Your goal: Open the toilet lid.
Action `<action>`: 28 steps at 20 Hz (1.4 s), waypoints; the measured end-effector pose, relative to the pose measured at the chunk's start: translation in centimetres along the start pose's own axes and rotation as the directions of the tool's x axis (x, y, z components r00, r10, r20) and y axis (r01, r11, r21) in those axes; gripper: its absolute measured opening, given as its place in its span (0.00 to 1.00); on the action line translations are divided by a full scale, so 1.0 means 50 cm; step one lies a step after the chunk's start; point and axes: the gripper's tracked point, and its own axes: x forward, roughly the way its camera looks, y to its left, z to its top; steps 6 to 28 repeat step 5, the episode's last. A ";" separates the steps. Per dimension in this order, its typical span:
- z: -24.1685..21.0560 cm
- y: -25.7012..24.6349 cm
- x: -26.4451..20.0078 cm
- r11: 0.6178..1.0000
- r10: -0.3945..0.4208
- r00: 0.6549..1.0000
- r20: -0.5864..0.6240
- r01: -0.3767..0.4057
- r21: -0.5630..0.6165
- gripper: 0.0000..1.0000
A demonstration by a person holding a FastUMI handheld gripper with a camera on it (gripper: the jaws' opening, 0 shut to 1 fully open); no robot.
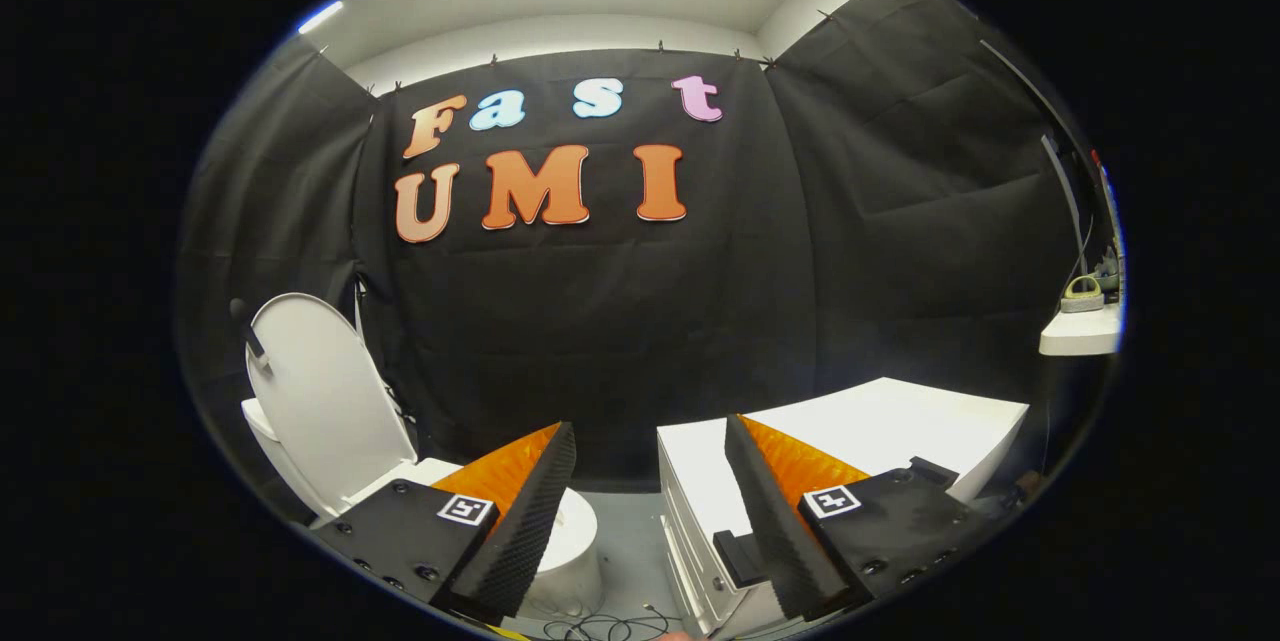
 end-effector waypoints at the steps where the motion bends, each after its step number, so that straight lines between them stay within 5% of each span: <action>1: 0.001 0.001 0.000 1.000 0.000 1.000 0.001 0.000 -0.003 0.97; 28: -0.007 -0.005 0.001 1.000 -0.005 1.000 -0.012 0.005 0.004 0.97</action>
